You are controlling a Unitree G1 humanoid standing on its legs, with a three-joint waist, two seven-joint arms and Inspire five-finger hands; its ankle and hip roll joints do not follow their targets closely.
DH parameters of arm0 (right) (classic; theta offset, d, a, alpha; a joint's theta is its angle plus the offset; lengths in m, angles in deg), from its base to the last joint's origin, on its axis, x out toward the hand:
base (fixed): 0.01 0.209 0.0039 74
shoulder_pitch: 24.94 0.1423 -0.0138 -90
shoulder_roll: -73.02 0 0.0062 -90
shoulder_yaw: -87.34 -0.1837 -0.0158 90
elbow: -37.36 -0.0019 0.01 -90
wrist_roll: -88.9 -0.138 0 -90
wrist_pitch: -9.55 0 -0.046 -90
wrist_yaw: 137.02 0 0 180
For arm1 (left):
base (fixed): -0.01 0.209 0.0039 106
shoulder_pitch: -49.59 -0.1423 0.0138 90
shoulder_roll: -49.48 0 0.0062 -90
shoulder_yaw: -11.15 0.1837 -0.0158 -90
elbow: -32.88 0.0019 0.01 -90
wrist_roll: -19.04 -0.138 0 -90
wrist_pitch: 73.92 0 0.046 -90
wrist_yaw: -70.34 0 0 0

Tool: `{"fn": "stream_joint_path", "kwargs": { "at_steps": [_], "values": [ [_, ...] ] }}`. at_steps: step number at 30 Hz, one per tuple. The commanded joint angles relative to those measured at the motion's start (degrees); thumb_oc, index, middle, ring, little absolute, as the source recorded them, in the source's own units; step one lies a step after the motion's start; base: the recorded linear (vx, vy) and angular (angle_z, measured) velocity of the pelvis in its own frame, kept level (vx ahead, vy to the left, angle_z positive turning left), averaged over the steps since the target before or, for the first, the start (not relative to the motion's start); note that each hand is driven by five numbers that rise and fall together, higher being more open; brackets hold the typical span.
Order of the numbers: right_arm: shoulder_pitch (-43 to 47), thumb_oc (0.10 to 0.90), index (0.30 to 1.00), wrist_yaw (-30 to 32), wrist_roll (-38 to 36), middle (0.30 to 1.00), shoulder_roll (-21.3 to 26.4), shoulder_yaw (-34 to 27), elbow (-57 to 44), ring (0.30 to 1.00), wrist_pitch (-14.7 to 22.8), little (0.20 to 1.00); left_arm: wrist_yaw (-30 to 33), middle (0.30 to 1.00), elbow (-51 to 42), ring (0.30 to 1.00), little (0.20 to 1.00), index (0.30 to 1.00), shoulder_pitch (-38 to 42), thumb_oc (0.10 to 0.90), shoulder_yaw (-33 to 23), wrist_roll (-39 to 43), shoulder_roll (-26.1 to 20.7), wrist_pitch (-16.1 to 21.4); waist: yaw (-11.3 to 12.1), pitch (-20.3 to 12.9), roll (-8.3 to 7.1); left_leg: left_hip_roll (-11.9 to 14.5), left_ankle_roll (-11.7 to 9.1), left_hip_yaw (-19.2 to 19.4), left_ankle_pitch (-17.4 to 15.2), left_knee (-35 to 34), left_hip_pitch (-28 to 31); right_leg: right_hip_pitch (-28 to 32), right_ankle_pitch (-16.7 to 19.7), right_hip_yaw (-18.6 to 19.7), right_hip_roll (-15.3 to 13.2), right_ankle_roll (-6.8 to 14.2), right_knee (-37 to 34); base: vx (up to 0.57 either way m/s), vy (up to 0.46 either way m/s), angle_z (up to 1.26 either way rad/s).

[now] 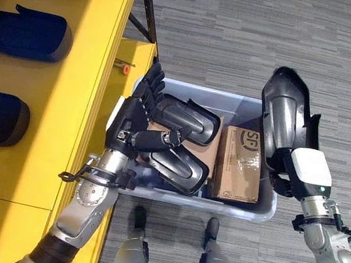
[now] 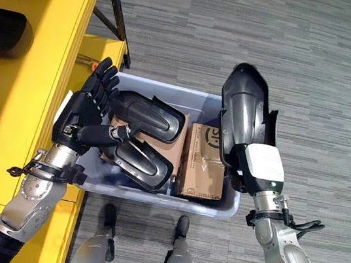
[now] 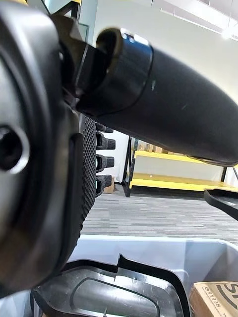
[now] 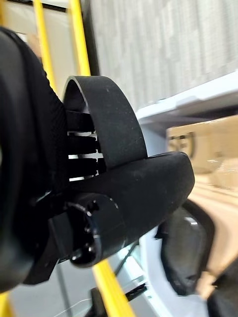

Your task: Move parts from the plastic box to the shelf.

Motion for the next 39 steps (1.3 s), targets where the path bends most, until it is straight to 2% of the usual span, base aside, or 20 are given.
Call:
{"fn": "stream_joint_path", "kwargs": {
  "at_steps": [1, 13, 19, 25, 29, 32, 34, 35, 36, 39],
  "values": [
    [1.85, 0.400, 0.300, 3.67, 0.74, 0.300, 2.67, -2.57, -2.95, 0.300, 1.46, 0.300, -1.85, 1.000, -3.43, 1.000, 1.000, 1.000, 0.40, 0.900, -1.39, -1.25, -0.94, 4.57, -0.01, -11.71, -1.74, 2.11, -1.24, 0.45, -5.20, 2.77, 2.18, 7.09, -10.07, 1.67, -0.86, -0.03, 3.21, 0.07, -0.008, 0.00],
    [0.65, 0.400, 0.300, 4.01, 2.07, 0.300, 2.25, -4.86, -4.80, 0.300, 1.40, 0.300, -1.58, 1.000, -3.72, 1.000, 1.000, 1.000, -1.36, 0.900, -2.72, -2.19, 0.05, 4.32, 0.16, -14.47, -2.13, 2.13, -1.11, 0.80, -5.46, 2.01, 4.25, 9.38, -10.24, 1.27, -0.87, 0.27, 2.52, 0.02, -0.001, 0.01],
    [1.00, 0.400, 0.300, 2.83, 2.50, 0.300, 3.90, -5.57, -8.38, 0.300, 2.02, 0.300, -1.53, 1.000, -3.77, 1.000, 1.000, 1.000, -2.01, 0.900, -3.01, -2.58, 0.17, 3.84, 0.21, -15.35, -2.45, 2.82, -1.18, 1.14, -5.24, 1.30, 6.13, 10.12, -10.76, 1.94, -0.33, 0.24, 3.19, -0.01, -0.019, -0.03],
    [3.45, 0.400, 0.300, 1.58, 3.32, 0.300, 6.12, -4.26, -10.70, 0.300, 2.53, 0.300, -1.48, 1.000, -3.60, 1.000, 1.000, 1.000, -1.96, 0.900, -3.06, -2.55, -0.15, 3.54, 0.47, -15.78, -2.41, 4.15, -1.59, 1.01, -4.79, 1.39, 7.62, 10.93, -13.03, 2.14, 0.91, -0.58, 5.64, -0.02, -0.069, -0.02],
    [6.66, 0.400, 0.300, 1.38, 3.24, 0.300, 7.45, -2.24, -11.75, 0.300, 2.93, 0.300, -0.88, 1.000, -3.49, 1.000, 1.000, 1.000, -1.54, 0.900, -2.68, -2.60, -0.38, 3.22, 0.84, -15.51, -1.96, 6.24, -2.71, -0.36, -2.75, 1.46, 8.19, 11.38, -16.42, 1.53, 3.74, -2.51, 9.35, -0.06, -0.151, 0.07],
    [12.94, 0.400, 0.300, 1.42, 2.86, 0.300, 7.50, 2.20, -11.17, 0.300, 3.04, 0.300, 0.12, 1.000, -3.94, 1.000, 1.000, 1.000, -1.92, 0.900, -2.95, -3.04, -0.79, 2.99, 1.45, -14.10, -1.17, 8.75, -2.65, -1.23, -0.67, 1.03, 8.96, 8.30, -19.64, 1.57, 6.84, -4.68, 16.34, -0.13, -0.171, 0.11],
    [13.67, 0.400, 0.300, 1.52, 2.86, 0.300, 7.46, 2.83, -10.83, 0.300, 2.99, 0.300, 0.15, 1.000, -4.06, 1.000, 1.000, 1.000, -2.04, 0.900, -3.31, -3.08, -0.74, 2.92, 1.29, -13.96, -1.08, 8.96, -2.80, -1.12, -0.53, 0.84, 9.10, 7.91, -19.97, 1.72, 7.00, -4.85, 17.08, -0.10, -0.150, 0.00],
    [17.41, 0.400, 0.300, 1.55, 2.42, 0.300, 6.70, 5.43, -10.89, 0.300, 3.29, 0.300, 0.39, 1.000, -4.32, 1.000, 1.000, 1.000, -2.88, 0.900, -3.58, -2.86, -0.53, 2.80, 2.06, -12.93, -0.67, 10.33, -3.52, -1.96, 2.68, 0.78, 8.76, 6.79, -20.77, 1.66, 8.95, -6.05, 18.82, -0.19, -0.263, -0.03],
    [19.10, 0.400, 0.300, 1.69, 2.43, 0.300, 6.64, 6.52, -11.24, 0.300, 3.50, 0.300, 0.68, 1.000, -4.32, 1.000, 1.000, 1.000, -3.66, 0.900, -3.80, -2.15, -0.24, 2.88, 2.54, -12.21, -0.50, 10.72, -3.53, -2.56, 3.75, 0.24, 8.35, 5.96, -20.74, 1.69, 9.92, -6.61, 19.02, -0.24, -0.332, -0.05],
    [22.75, 0.400, 0.300, 2.08, 2.77, 0.300, 7.06, 8.17, -11.66, 0.300, 3.75, 0.300, 1.02, 1.000, -5.06, 1.000, 1.000, 1.000, -4.87, 0.900, -4.78, -2.18, 0.15, 3.02, 3.34, -11.27, 0.68, 11.10, -4.50, -3.23, 8.60, -2.57, 6.29, 5.07, -20.49, -0.02, 11.12, -7.33, 17.73, -0.16, -0.202, -0.11]
  ]
}}
